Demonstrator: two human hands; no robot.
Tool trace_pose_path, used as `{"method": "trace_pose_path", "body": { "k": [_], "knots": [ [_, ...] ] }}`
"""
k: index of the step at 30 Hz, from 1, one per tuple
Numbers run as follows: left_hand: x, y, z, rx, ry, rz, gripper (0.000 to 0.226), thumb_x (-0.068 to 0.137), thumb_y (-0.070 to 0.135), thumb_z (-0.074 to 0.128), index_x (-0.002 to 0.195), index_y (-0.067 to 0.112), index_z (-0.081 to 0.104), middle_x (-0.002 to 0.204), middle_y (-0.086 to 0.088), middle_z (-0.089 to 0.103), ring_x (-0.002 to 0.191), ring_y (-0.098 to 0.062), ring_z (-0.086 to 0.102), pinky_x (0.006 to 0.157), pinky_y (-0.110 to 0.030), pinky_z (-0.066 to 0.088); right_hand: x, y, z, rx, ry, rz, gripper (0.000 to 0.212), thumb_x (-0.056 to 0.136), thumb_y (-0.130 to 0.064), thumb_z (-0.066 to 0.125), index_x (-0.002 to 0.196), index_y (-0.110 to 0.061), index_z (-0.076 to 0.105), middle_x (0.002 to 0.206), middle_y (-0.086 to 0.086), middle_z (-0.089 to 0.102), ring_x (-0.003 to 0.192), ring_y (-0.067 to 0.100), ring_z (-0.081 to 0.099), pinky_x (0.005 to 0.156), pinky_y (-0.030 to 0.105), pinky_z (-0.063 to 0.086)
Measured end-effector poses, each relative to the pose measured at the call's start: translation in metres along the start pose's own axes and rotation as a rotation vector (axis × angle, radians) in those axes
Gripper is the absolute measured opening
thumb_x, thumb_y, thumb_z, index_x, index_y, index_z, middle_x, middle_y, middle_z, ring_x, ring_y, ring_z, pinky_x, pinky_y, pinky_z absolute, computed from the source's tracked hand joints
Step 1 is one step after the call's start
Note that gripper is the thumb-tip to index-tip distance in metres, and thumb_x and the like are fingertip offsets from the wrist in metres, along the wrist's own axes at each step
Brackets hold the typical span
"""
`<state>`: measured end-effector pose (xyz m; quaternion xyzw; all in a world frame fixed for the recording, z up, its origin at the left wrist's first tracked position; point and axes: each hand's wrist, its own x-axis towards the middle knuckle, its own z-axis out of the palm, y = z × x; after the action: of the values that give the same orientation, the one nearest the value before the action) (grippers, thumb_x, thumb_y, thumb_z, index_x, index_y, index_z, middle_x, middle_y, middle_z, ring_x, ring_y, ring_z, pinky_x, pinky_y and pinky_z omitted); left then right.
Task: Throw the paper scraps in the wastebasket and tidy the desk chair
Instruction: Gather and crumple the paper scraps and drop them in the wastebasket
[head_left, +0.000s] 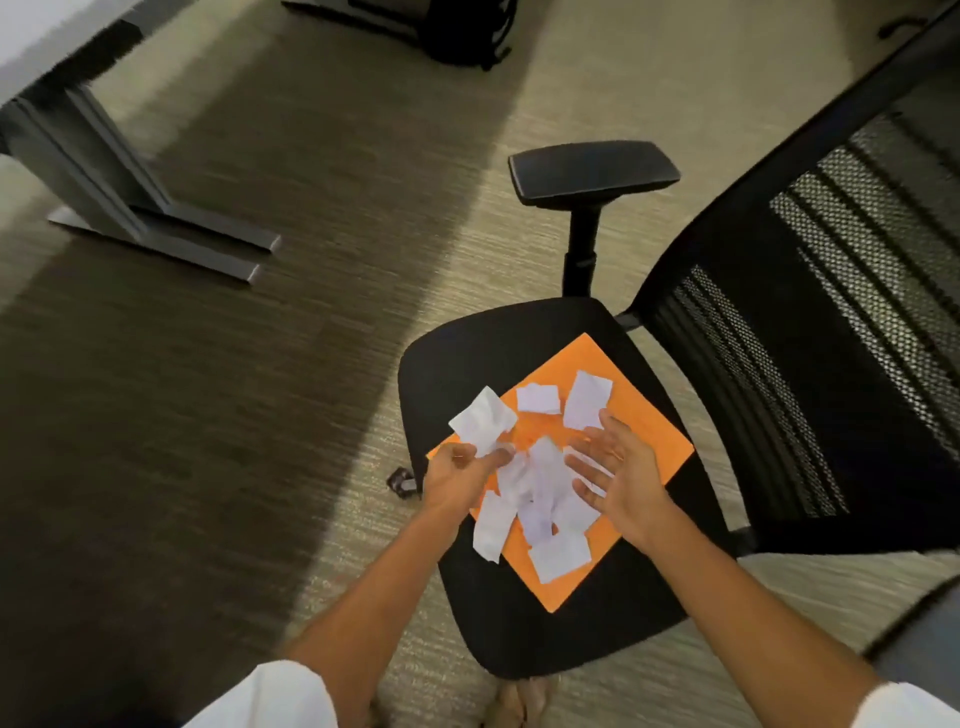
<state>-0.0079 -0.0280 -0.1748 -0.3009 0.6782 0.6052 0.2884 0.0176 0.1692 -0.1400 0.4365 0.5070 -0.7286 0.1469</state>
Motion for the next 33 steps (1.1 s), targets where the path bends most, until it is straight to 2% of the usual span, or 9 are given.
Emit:
{"method": "trace_pose_path", "body": {
  "k": [4,7,10,13,16,19,23,27,33],
  "knots": [
    [-0.001,-0.007,0.035,0.279,0.02,0.211,0.059,0.071,0.041,0.087,0.116,0.02,0.055,0.12,-0.001,0.058,0.114,-0.024,0.058,0.087,-0.034,0.049,0.003,0.001,-0.037,-0.088,0.088,-0.027,0.036,0.07,-0.059,0.078,0.092,-0.03,0.078,0.11,-0.001,0.074,0.103,0.021,0.069,0.078,0.037,0.053],
    [-0.001,-0.013,0.051,0.591,0.042,0.416,0.077,0.069,0.043,0.088,0.131,0.016,0.051,0.134,-0.007,0.052,0.128,-0.026,0.046,0.099,-0.039,0.044,0.01,0.006,-0.057,-0.138,0.225,-0.059,0.065,0.043,-0.063,0.083,0.096,-0.028,0.073,0.102,-0.003,0.073,0.096,0.019,0.069,0.072,0.036,0.054],
    [-0.001,-0.015,0.064,0.91,0.036,0.552,0.09,0.066,0.055,0.084,0.139,0.023,0.042,0.147,-0.006,0.039,0.136,-0.027,0.036,0.104,-0.042,0.046,0.022,0.015,-0.08,-0.278,0.362,-0.121,0.066,0.055,-0.054,0.088,0.108,-0.021,0.066,0.11,0.003,0.07,0.099,0.02,0.065,0.088,0.045,0.056],
    [-0.001,-0.018,0.076,1.134,-0.008,0.545,0.107,0.062,0.067,0.08,0.149,0.032,0.027,0.159,-0.005,0.023,0.143,-0.03,0.028,0.109,-0.048,0.044,0.033,0.025,-0.099,-0.484,0.445,-0.121,0.069,0.063,-0.043,0.089,0.12,-0.018,0.061,0.124,0.005,0.064,0.105,0.021,0.061,0.089,0.04,0.054],
    [0.003,-0.024,0.084,1.349,-0.057,0.51,0.125,0.059,0.072,0.079,0.154,0.039,0.005,0.165,-0.006,0.0,0.15,-0.036,0.013,0.115,-0.052,0.035,0.04,0.031,-0.104,-0.654,0.404,-0.016,0.079,0.064,-0.034,0.089,0.132,-0.015,0.054,0.131,0.008,0.057,0.113,0.027,0.058,0.089,0.041,0.054],
    [0.007,-0.03,0.09,1.47,-0.052,0.512,0.131,0.058,0.073,0.079,0.153,0.039,-0.006,0.166,-0.008,-0.009,0.152,-0.041,0.009,0.115,-0.053,0.033,0.044,0.036,-0.102,-0.752,0.347,-0.012,0.082,0.068,-0.024,0.087,0.14,-0.015,0.048,0.138,0.011,0.051,0.12,0.03,0.053,0.084,0.038,0.052],
    [0.013,-0.038,0.096,1.518,-0.059,0.556,0.122,0.067,0.071,0.075,0.154,0.039,-0.004,0.166,-0.011,-0.008,0.152,-0.043,0.006,0.117,-0.056,0.029,0.049,0.039,-0.099,-0.864,0.292,-0.069,0.081,0.075,-0.02,0.083,0.145,-0.019,0.043,0.139,0.014,0.046,0.118,0.032,0.054,0.08,0.036,0.049],
    [0.019,-0.043,0.1,1.503,-0.106,0.591,0.097,0.085,0.057,0.068,0.156,0.042,0.003,0.168,-0.007,-0.009,0.153,-0.041,0.002,0.118,-0.057,0.026,0.051,0.041,-0.097,-1.061,0.289,-0.104,0.073,0.082,-0.032,0.078,0.144,-0.022,0.042,0.134,0.012,0.048,0.117,0.034,0.056,0.084,0.041,0.053],
    [0.02,-0.05,0.106,1.331,-0.072,0.593,0.057,0.094,0.036,0.065,0.147,0.034,0.042,0.168,-0.005,0.009,0.153,-0.035,0.015,0.118,-0.045,0.032,0.057,0.049,-0.096,-1.196,0.39,-0.211,0.051,0.084,-0.036,0.077,0.126,-0.018,0.053,0.122,0.01,0.062,0.108,0.032,0.063,0.07,0.038,0.051]
  ]
}}
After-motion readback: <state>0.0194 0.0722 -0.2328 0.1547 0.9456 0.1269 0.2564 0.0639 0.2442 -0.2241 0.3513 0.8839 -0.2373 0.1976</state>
